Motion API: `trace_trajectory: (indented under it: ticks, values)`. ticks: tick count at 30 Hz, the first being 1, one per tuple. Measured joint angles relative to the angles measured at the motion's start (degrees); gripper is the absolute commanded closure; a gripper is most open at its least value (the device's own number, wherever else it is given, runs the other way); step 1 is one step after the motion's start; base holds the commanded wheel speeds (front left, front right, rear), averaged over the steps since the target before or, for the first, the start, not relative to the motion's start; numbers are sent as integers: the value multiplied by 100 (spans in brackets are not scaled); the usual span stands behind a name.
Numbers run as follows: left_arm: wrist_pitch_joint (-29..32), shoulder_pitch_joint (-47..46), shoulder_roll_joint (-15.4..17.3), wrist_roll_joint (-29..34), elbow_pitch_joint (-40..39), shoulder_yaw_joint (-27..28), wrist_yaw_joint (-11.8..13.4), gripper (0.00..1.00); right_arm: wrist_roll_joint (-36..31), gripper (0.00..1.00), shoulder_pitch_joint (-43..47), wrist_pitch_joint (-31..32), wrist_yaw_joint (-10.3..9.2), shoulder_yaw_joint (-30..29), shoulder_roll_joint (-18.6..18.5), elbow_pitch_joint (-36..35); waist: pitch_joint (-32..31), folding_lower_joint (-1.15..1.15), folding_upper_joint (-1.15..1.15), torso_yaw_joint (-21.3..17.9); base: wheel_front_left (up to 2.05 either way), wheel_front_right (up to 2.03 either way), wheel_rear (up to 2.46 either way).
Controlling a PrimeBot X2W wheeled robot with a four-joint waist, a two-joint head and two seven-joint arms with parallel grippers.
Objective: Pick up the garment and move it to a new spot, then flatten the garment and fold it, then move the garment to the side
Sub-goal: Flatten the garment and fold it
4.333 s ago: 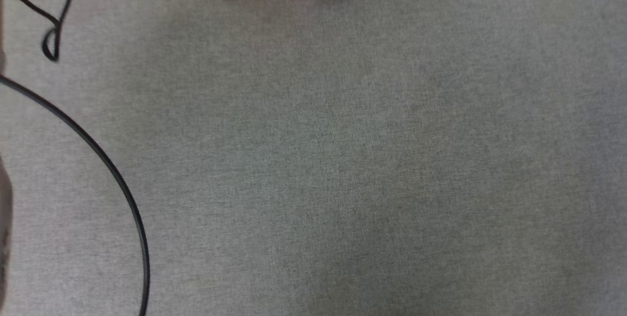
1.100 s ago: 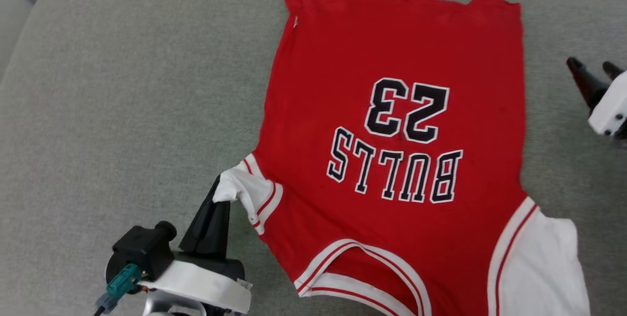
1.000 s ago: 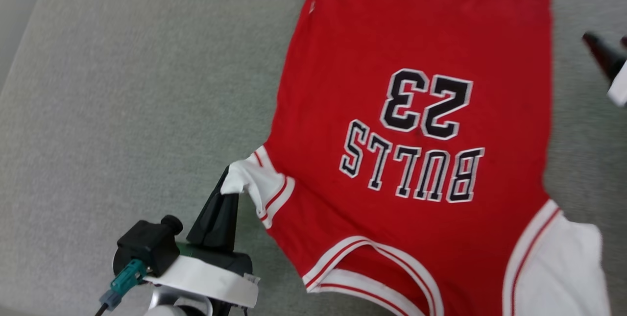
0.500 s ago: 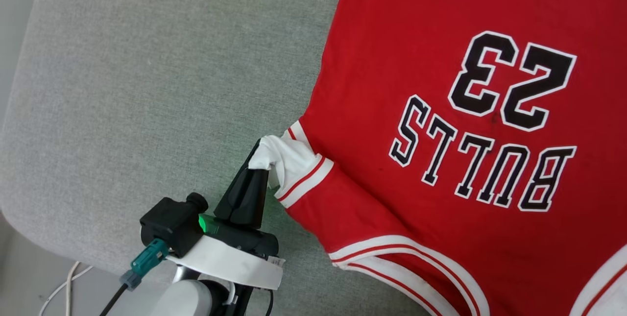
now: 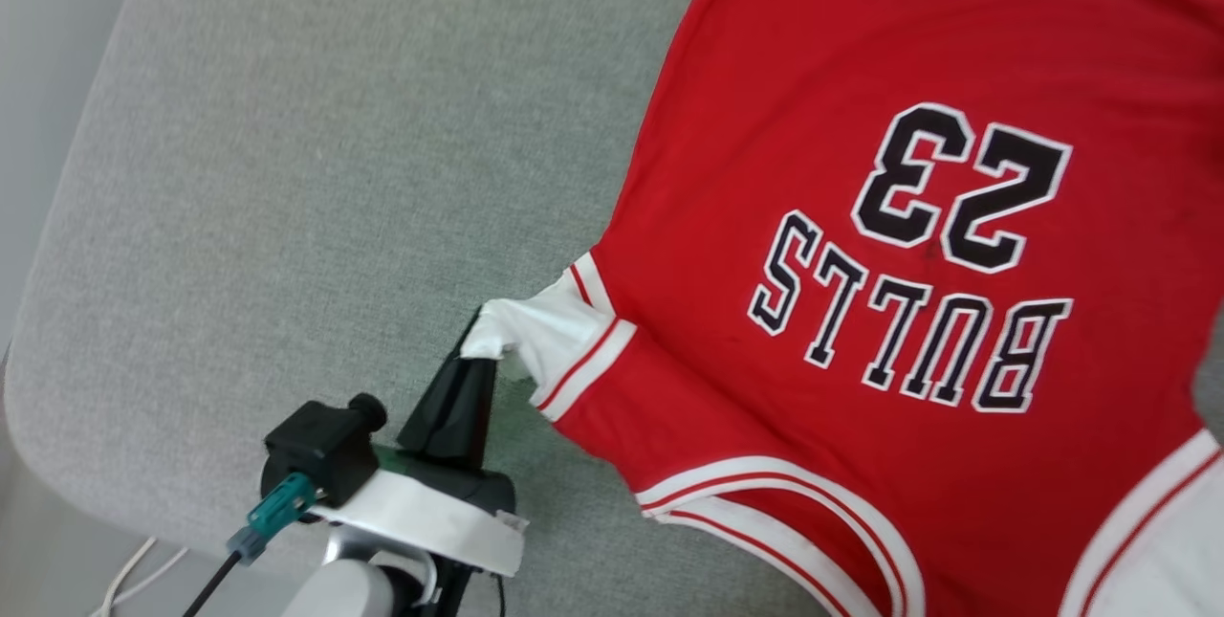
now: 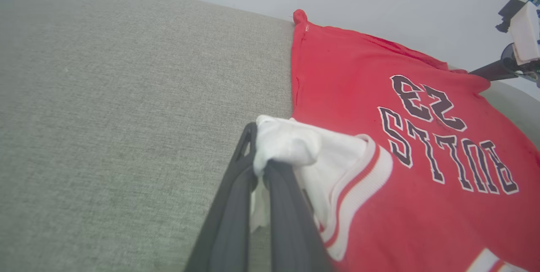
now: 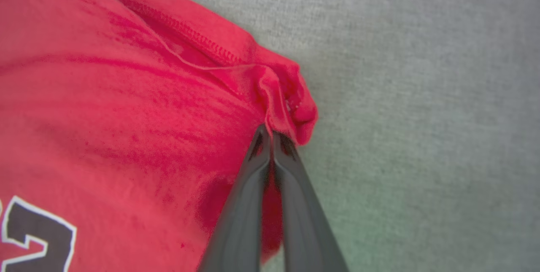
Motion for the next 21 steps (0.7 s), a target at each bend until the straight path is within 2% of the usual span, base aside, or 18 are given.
trace_trajectory:
  ticks: [4, 10, 17, 21]
  values:
    - [-8, 180, 100, -88, 116, 193, 87, 100, 159, 100, 554, 49, -1, 330, -101, -394, -375, 0, 0, -211, 0, 0, 0]
    - [-5, 583, 336, -200, 180, 582, 334, 100, 758, 100, 1759, 43, -2, 536, -271, -1334, -960, 0, 0, -672, 0, 0, 0]
    - [65, 1100, 549, -393, 164, 994, 653, 100, 1211, 100, 3668, 90, -2, 241, -303, -2570, -1565, -1, 0, -1316, 0, 0, 0]
    - [198, 1342, 627, -460, 141, 1060, 753, 100, 1239, 100, 4896, 129, -2, -171, -42, -3284, -1870, -1, 0, -1646, 0, 0, 0]
